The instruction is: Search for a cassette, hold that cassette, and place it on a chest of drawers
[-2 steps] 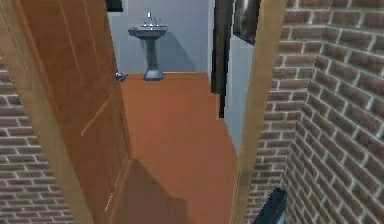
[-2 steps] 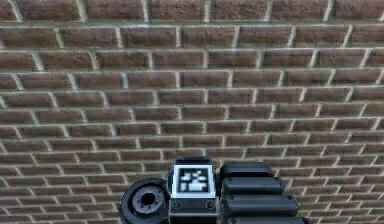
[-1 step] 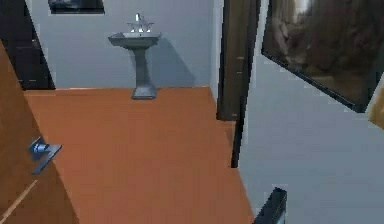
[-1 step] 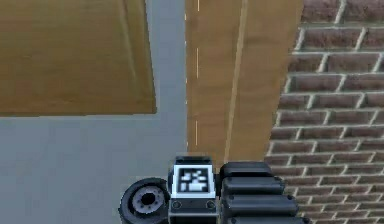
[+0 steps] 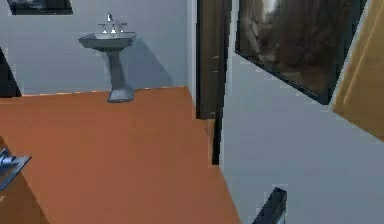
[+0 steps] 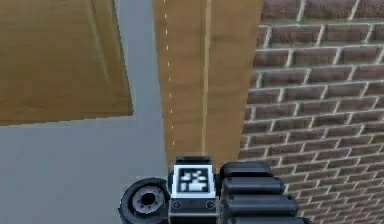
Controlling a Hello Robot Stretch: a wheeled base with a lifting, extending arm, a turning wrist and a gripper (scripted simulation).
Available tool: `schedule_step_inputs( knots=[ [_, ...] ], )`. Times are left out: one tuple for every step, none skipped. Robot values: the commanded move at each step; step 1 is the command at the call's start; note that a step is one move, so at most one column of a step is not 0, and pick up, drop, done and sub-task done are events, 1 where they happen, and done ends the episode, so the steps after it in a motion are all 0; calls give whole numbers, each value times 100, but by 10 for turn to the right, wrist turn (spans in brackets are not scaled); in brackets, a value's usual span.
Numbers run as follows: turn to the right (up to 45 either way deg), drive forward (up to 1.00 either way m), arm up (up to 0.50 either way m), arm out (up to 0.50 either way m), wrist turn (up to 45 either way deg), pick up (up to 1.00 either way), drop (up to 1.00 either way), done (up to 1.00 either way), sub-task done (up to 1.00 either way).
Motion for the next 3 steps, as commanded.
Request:
schedule_step_inputs(
  knots=[
    [0, 15, 0, 0, 0, 0, 0, 0, 0],
    [0, 100, 0, 0, 0, 0, 0, 0, 0],
    [-30, 0, 0, 0, 0, 0, 0, 0, 0]
  ],
)
